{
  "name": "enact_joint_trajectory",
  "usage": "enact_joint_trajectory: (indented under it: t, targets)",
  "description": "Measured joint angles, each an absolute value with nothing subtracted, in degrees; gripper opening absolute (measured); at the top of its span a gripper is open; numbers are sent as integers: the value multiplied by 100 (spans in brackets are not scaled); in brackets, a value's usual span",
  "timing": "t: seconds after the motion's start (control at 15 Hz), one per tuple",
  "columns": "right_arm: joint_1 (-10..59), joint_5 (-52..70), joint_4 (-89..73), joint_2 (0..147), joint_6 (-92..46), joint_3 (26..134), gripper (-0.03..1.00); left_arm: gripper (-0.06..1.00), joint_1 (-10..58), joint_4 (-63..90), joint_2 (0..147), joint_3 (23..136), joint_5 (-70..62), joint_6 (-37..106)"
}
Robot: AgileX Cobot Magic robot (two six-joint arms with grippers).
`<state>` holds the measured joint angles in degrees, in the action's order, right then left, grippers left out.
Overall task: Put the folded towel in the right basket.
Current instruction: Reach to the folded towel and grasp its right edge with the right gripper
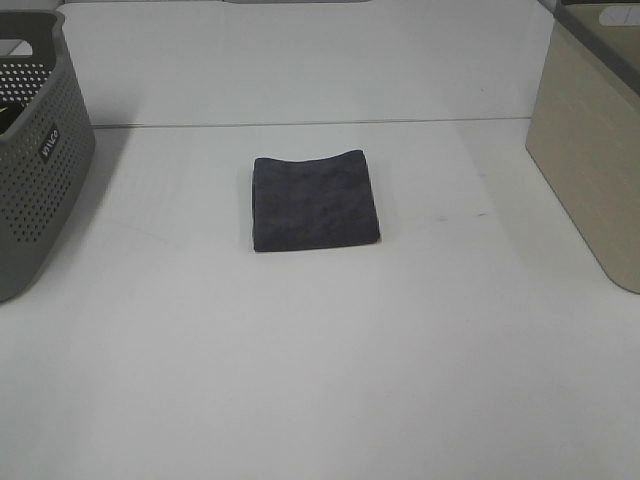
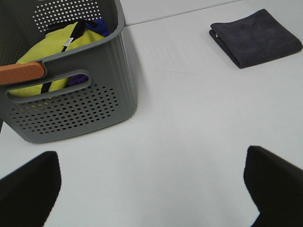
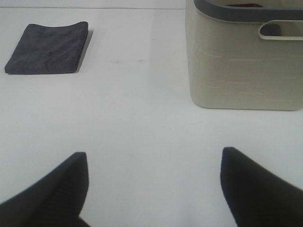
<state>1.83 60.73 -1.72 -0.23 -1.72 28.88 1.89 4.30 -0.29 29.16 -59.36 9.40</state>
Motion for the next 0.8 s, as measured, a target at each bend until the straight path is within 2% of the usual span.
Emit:
enact_joint_trajectory:
  t: [0.53,0.8]
  targets:
    - [183,6068,-172,6,-172,2888,72,99,189,430,-29,2916,-5936,940]
    - [183,5220,-155,1243,-172,3197,72,99,189,430,-29,2916,-5936,940]
